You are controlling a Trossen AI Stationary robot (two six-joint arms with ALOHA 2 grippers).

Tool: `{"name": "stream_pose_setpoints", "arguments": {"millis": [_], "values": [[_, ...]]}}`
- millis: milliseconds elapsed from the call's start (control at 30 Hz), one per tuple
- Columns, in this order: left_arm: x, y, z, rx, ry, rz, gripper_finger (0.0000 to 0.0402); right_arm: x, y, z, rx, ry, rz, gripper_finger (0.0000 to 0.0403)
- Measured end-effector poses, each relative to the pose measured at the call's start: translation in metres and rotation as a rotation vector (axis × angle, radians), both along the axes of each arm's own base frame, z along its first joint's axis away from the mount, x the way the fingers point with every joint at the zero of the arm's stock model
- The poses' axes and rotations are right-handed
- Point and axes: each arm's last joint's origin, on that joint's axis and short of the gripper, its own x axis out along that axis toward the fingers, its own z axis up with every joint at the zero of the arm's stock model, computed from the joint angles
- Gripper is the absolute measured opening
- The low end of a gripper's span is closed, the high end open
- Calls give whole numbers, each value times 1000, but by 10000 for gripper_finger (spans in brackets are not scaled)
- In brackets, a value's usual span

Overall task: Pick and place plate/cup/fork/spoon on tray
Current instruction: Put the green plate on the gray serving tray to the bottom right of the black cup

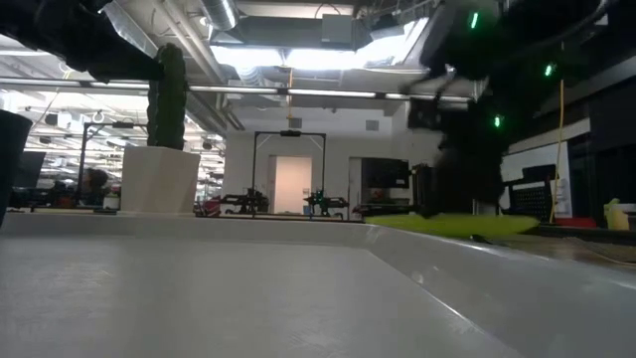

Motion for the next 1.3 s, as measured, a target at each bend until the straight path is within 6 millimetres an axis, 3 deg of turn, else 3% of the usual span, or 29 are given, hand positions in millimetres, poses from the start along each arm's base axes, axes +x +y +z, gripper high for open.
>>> {"name": "stream_pose_setpoints", "arguments": {"millis": [233, 367, 633, 900, 1100, 1300], "values": [[0, 0, 0, -1, 0, 0, 102, 28, 45, 58, -242, -113, 159, 2], [0, -1, 0, -9, 2, -26, 102, 44, 73, 100, -210, -237, 285, 1], [1, -2, -1, -28, 10, -86, 102, 39, 129, 142, -190, -379, 517, 1], [1, -3, -1, -36, 8, -85, 102, 26, 168, 141, -87, -465, 612, 0], [1, -3, -1, -107, -19, -71, 102, 43, 182, 110, -30, -460, 646, 0], [2, -5, -2, -150, -7, -149, 102, 48, 186, 106, -53, -495, 670, 0]]}}
